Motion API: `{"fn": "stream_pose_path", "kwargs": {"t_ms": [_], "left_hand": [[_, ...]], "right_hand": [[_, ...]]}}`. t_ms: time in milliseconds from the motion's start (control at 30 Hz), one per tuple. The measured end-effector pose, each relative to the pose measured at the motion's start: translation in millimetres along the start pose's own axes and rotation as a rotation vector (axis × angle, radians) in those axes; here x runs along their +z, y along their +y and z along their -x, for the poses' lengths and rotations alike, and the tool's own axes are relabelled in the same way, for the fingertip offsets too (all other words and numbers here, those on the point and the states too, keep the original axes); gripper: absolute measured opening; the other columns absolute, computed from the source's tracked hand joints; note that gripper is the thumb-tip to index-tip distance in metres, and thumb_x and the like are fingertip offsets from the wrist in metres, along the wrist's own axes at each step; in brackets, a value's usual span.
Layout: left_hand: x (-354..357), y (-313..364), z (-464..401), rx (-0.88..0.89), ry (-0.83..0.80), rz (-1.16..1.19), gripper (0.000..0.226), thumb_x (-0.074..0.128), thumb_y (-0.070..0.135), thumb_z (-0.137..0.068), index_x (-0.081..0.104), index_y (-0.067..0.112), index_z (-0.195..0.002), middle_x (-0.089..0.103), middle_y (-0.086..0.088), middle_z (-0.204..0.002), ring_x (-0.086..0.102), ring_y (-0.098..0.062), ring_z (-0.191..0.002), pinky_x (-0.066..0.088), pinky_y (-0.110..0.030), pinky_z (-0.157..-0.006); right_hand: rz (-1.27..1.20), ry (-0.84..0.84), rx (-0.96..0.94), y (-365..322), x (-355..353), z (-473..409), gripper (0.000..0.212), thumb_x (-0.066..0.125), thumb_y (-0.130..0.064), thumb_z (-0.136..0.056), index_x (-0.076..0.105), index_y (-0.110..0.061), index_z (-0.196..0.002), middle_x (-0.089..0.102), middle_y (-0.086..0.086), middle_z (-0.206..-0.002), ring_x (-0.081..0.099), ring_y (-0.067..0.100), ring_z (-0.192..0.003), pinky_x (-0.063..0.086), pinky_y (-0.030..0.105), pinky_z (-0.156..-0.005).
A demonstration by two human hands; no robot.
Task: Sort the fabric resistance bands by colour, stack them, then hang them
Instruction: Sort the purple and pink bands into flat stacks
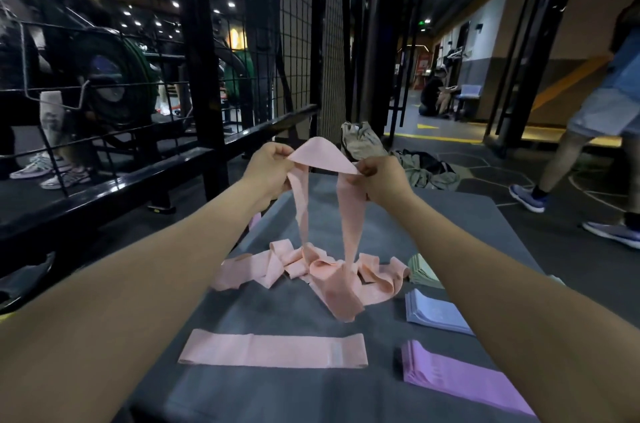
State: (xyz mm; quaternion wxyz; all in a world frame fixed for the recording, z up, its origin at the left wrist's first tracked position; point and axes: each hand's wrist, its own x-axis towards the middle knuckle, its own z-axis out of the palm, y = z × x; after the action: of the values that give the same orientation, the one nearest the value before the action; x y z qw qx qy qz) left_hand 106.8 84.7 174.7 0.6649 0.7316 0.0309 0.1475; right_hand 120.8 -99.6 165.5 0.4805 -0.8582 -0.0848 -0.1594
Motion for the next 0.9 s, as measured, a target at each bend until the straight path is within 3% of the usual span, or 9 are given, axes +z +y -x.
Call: {"fn": "stream_pose_path", "kwargs": {"t_ms": [33,100,233,367,467,567,700,767,900], "left_hand": [[-2,-3,1,0.004,0.005,-0.028,0.021,0.049,0.000,-0.089,0.054,0.020,-0.083,0.062,-0.007,-0.087,0.062,-0.024,-0.083,0.053,-0.042,-0.079],[-5,-10,2,0.011,0.019,-0.092,0.019,0.046,0.006,-0.092,0.057,0.019,-0.083,0.063,-0.007,-0.085,0.060,-0.025,-0.081,0.050,-0.040,-0.073],[-6,-25,6,-0.016,0.045,-0.179,0.021,0.037,0.020,-0.097,0.056,0.014,-0.102,0.061,-0.016,-0.095,0.055,-0.027,-0.080,0.043,-0.036,-0.064],[-4,-43,5,-0.080,0.069,-0.207,0.026,0.033,0.024,-0.099,0.056,0.016,-0.109,0.060,-0.015,-0.108,0.059,-0.032,-0.099,0.053,-0.042,-0.084],[-3,-52,2,-0.074,0.108,-0.270,0.029,0.033,0.022,-0.098,0.058,0.008,-0.105,0.059,-0.023,-0.102,0.057,-0.033,-0.089,0.049,-0.037,-0.079],[-13,-60,-3,-0.086,0.184,-0.432,0.036,0.034,0.022,-0.099,0.059,0.000,-0.113,0.060,-0.025,-0.114,0.057,-0.038,-0.100,0.047,-0.040,-0.085],[-28,-70,-1,-0.112,0.098,-0.681,0.034,0.041,0.030,-0.093,0.066,0.010,-0.101,0.064,-0.014,-0.093,0.055,-0.024,-0.071,0.038,-0.030,-0.058],[-29,-73,-1,-0.190,0.026,-0.621,0.031,0.051,0.027,-0.091,0.063,0.005,-0.109,0.063,-0.016,-0.095,0.057,-0.028,-0.076,0.042,-0.033,-0.061],[-34,-81,-2,-0.464,-0.104,-0.230,0.044,0.057,0.008,-0.075,0.055,0.005,-0.118,0.058,-0.012,-0.092,0.055,-0.023,-0.067,0.045,-0.029,-0.056]], "right_hand": [[0.010,-0.005,0.005,0,0,0,0.003,0.071,-0.012,-0.080,0.069,-0.011,-0.079,0.057,0.002,-0.065,0.056,0.021,-0.074,0.055,0.048,-0.080],[0.074,-0.001,-0.031,0,-3,1,0.009,0.069,-0.014,-0.082,0.071,-0.007,-0.088,0.060,0.005,-0.074,0.056,0.021,-0.076,0.053,0.037,-0.074],[0.226,0.041,-0.104,1,-6,6,0.013,0.061,-0.013,-0.086,0.071,-0.011,-0.094,0.060,0.003,-0.080,0.054,0.015,-0.077,0.034,0.019,-0.064],[0.380,0.039,-0.108,13,-2,10,0.018,0.055,-0.005,-0.080,0.069,-0.010,-0.089,0.067,0.011,-0.087,0.061,0.028,-0.082,0.044,0.026,-0.065],[0.628,-0.015,-0.064,29,1,17,0.019,0.049,-0.002,-0.081,0.064,-0.009,-0.092,0.063,0.014,-0.091,0.062,0.035,-0.088,0.044,0.032,-0.065],[0.767,-0.083,0.065,51,3,25,0.020,0.045,0.000,-0.084,0.059,-0.010,-0.095,0.059,0.013,-0.098,0.059,0.034,-0.088,0.040,0.032,-0.066],[0.618,-0.058,0.157,71,5,19,0.021,0.046,0.001,-0.083,0.062,0.004,-0.095,0.063,0.022,-0.101,0.061,0.037,-0.086,0.039,0.031,-0.064],[0.514,-0.025,0.182,72,6,13,0.021,0.049,0.001,-0.082,0.064,0.007,-0.094,0.065,0.025,-0.099,0.064,0.037,-0.088,0.043,0.030,-0.064],[0.386,-0.001,0.213,71,7,7,0.014,0.058,0.003,-0.077,0.069,0.007,-0.085,0.069,0.022,-0.086,0.066,0.033,-0.084,0.056,0.035,-0.072]]}}
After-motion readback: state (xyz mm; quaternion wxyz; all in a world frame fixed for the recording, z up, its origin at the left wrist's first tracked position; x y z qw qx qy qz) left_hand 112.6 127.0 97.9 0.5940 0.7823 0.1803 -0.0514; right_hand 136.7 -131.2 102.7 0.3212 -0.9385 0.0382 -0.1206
